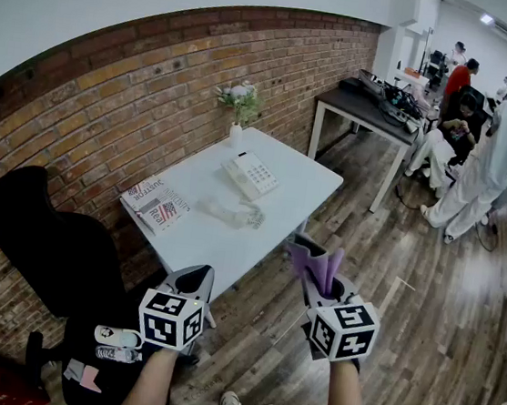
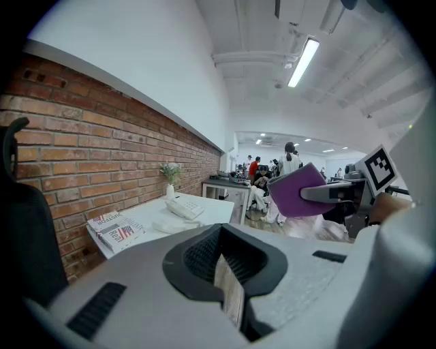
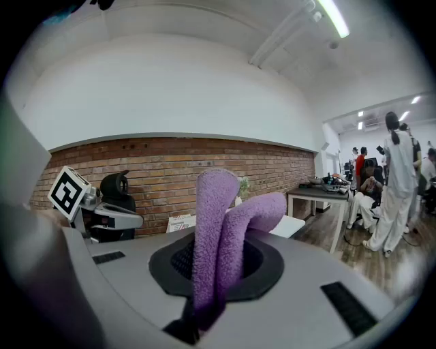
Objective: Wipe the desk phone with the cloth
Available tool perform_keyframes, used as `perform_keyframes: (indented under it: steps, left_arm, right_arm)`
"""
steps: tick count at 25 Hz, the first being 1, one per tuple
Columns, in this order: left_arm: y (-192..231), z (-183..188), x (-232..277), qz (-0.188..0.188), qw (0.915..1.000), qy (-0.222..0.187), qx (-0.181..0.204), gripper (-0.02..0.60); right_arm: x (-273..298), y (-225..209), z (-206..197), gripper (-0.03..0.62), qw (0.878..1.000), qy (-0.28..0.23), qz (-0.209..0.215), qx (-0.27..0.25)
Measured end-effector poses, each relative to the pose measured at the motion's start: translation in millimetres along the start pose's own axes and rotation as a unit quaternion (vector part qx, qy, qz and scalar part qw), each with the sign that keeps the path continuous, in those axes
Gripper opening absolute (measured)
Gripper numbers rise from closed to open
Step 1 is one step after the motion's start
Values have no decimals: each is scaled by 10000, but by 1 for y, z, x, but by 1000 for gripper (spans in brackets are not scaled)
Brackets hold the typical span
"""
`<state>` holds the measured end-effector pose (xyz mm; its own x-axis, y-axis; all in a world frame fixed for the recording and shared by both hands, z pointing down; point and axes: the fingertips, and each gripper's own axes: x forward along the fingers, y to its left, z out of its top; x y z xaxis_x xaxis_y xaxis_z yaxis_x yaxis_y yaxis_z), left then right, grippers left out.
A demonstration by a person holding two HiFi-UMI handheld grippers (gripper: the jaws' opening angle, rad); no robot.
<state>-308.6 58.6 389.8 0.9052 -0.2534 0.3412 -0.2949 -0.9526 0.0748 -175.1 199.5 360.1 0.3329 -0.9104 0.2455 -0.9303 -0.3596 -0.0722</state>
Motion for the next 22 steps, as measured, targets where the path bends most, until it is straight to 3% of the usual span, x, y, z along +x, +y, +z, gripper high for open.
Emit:
perform_keyframes:
  steps: [14, 22]
  left_arm:
    - [32, 6, 28, -316, 9995, -25, -18, 5]
    - [29, 9, 69, -452, 9990, 70, 21, 5]
  right_arm:
    - [36, 9, 3, 48, 9998, 56, -179, 114]
    - [55, -17, -2, 48, 9995, 88, -244, 201]
